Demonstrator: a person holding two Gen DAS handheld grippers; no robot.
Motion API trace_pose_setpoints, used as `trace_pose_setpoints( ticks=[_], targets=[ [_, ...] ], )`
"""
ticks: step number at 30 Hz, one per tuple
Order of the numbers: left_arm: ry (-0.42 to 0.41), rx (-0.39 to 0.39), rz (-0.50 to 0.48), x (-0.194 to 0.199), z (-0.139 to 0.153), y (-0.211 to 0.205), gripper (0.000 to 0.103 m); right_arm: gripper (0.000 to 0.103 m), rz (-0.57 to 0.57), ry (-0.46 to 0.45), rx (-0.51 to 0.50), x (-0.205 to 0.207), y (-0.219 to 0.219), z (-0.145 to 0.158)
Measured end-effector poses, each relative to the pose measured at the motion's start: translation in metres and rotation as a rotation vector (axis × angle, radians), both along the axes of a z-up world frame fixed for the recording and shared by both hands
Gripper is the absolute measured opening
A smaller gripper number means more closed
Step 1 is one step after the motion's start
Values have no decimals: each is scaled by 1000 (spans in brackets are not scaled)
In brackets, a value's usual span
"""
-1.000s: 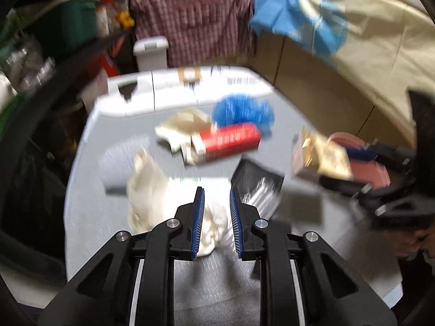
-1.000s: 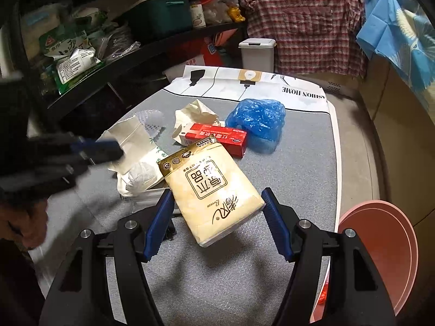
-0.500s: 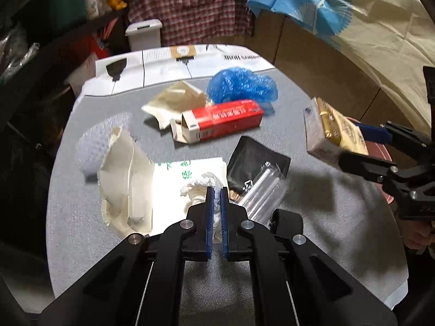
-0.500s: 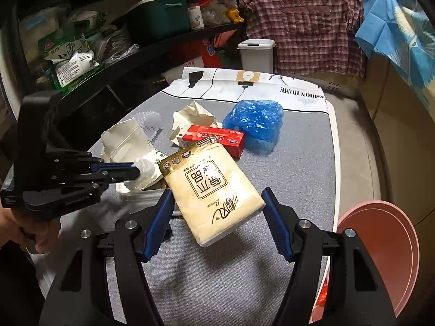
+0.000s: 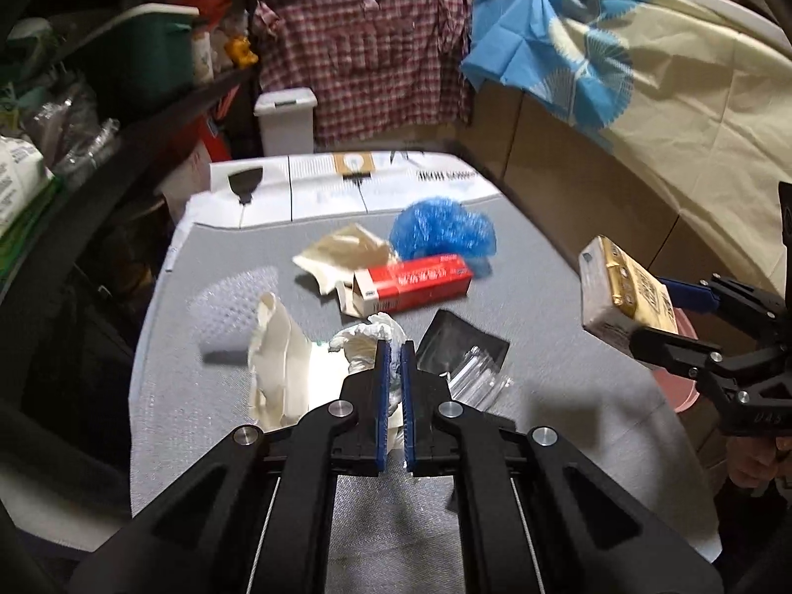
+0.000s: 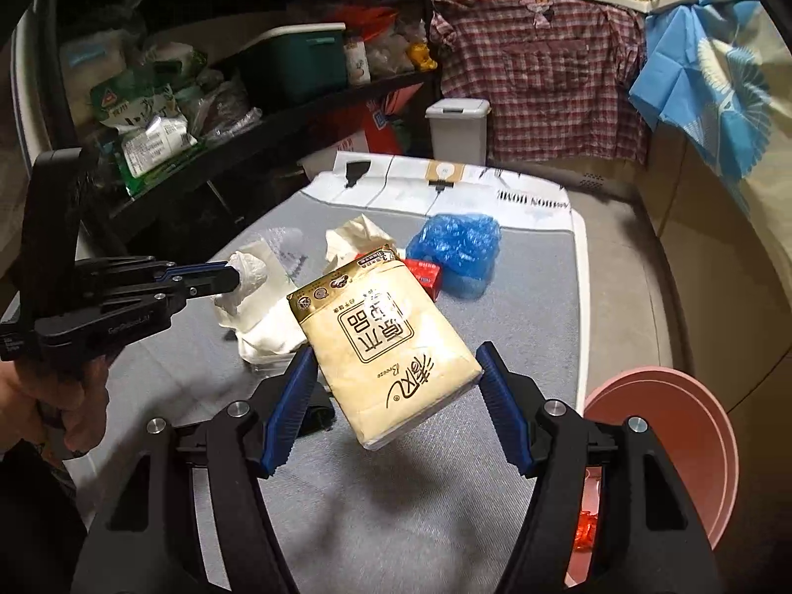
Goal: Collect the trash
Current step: 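Lift and carry the tissue and the packet over the pink bucket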
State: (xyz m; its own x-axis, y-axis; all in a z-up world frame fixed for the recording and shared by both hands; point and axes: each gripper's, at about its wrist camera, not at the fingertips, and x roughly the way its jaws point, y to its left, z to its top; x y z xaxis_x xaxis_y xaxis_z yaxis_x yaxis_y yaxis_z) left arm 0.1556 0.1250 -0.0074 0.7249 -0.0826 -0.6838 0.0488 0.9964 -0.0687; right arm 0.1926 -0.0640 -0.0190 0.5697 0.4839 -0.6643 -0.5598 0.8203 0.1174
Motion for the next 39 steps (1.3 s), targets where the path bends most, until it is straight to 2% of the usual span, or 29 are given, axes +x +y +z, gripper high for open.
trace_pose_setpoints(
  ticks=[14, 19, 25, 29, 36, 39],
  targets=[
    [-124, -23, -19, -30, 42, -25, 5, 66, -142, -85, 41, -33, -53, 67],
    [-143, -26, -37, -38, 48, -37, 4, 66, -204, -130, 29, -45, -87, 83],
    [-147, -17, -61, -41, 49, -54, 5, 66, -304, -158, 45, -48, -129, 78],
    [-151, -18, -83, -43, 53, -69, 5, 66, -377, -121, 83, -41, -156, 62],
    [-121, -32, -144, -37, 49, -116, 5, 66, -497, -121, 99, -33, -195, 51],
    [-116, -43, -176, -32, 46, -143, 4, 66, -532, -92, 139, -27, -207, 46]
  ],
)
